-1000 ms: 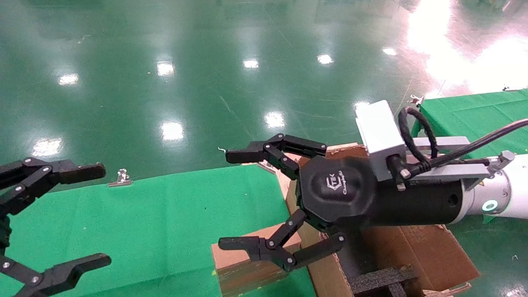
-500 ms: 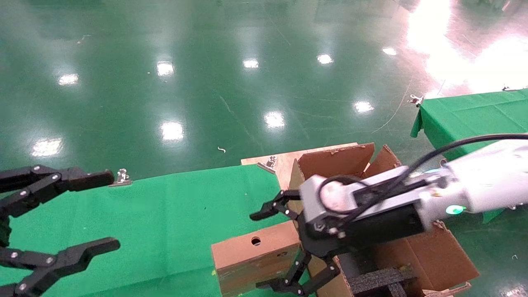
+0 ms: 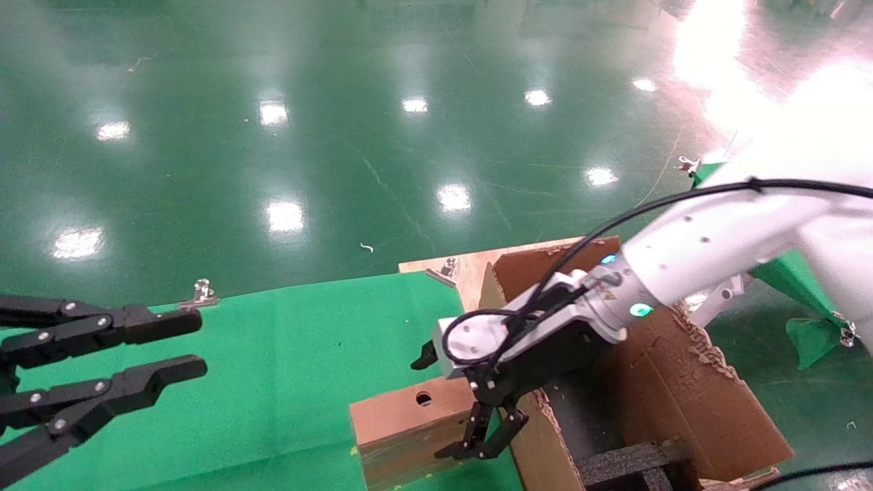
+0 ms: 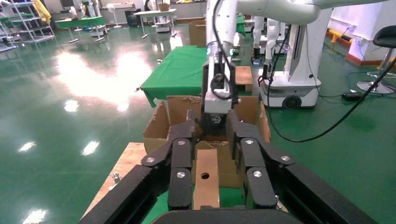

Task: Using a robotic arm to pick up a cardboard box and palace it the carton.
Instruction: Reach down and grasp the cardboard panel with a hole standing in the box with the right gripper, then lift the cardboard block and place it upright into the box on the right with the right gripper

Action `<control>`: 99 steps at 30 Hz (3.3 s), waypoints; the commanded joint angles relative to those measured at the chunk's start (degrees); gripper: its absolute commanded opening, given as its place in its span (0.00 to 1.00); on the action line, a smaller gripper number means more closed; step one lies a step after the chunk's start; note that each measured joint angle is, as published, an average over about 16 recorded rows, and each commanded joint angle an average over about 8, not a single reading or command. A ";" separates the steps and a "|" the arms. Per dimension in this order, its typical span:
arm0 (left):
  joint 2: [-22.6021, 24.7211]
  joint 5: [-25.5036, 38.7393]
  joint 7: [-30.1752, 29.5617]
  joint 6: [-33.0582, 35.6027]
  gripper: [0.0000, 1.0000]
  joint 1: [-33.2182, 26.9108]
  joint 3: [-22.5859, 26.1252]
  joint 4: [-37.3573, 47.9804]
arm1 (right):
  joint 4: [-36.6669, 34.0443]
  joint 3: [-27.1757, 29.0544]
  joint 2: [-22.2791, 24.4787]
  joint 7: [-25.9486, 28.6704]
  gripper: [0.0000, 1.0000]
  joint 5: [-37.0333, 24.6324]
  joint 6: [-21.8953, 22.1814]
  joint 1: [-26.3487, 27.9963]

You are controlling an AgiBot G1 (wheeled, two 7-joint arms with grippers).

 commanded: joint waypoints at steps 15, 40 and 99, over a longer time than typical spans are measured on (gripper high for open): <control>-0.03 -0.04 0.03 -0.03 0.61 -0.01 0.06 0.00 | -10.04 -13.45 -9.26 -8.50 0.95 -5.68 0.27 8.39; -0.04 -0.05 0.04 -0.05 1.00 -0.01 0.07 0.01 | -10.64 -14.56 -9.99 -9.44 0.00 -5.94 0.21 8.96; -0.09 -0.15 0.13 -0.08 1.00 -0.07 0.24 0.07 | -27.16 -26.58 2.58 -14.11 0.00 1.54 -0.55 39.74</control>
